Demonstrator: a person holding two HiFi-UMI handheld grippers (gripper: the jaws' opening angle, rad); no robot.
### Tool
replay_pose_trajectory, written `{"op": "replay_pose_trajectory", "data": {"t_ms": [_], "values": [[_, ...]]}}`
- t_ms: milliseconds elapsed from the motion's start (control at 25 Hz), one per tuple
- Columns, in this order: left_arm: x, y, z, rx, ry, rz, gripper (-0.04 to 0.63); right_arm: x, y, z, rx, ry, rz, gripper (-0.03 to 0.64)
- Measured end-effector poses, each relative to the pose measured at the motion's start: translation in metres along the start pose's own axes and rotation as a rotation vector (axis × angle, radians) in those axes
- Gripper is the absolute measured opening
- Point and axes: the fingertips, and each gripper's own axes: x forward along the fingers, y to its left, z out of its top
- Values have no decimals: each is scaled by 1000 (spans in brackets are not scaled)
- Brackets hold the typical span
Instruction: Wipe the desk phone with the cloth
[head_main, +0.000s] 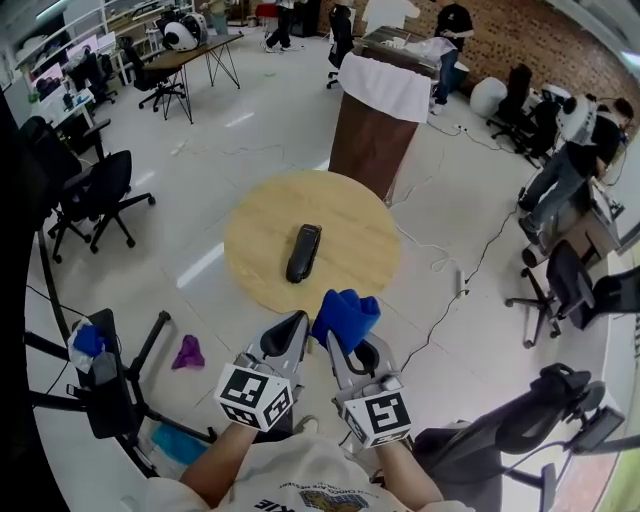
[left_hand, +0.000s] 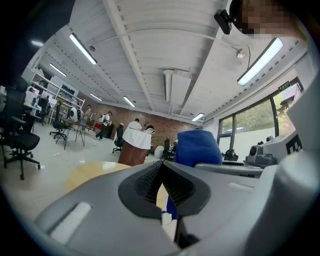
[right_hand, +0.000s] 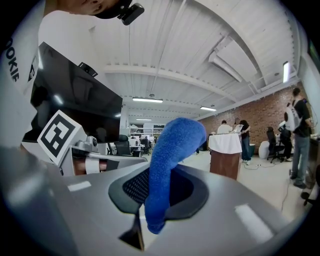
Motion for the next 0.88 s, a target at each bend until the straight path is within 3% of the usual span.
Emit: {"op": "replay_pose_trajectory", "data": {"t_ms": [320,880], "values": [[-26,-7,8,28,-24,14,0,-14,19,6,-1,-1,-13,61],[-44,12,20,73,-17,-33,0,4,40,7,-9,-6,-76,61]]}}
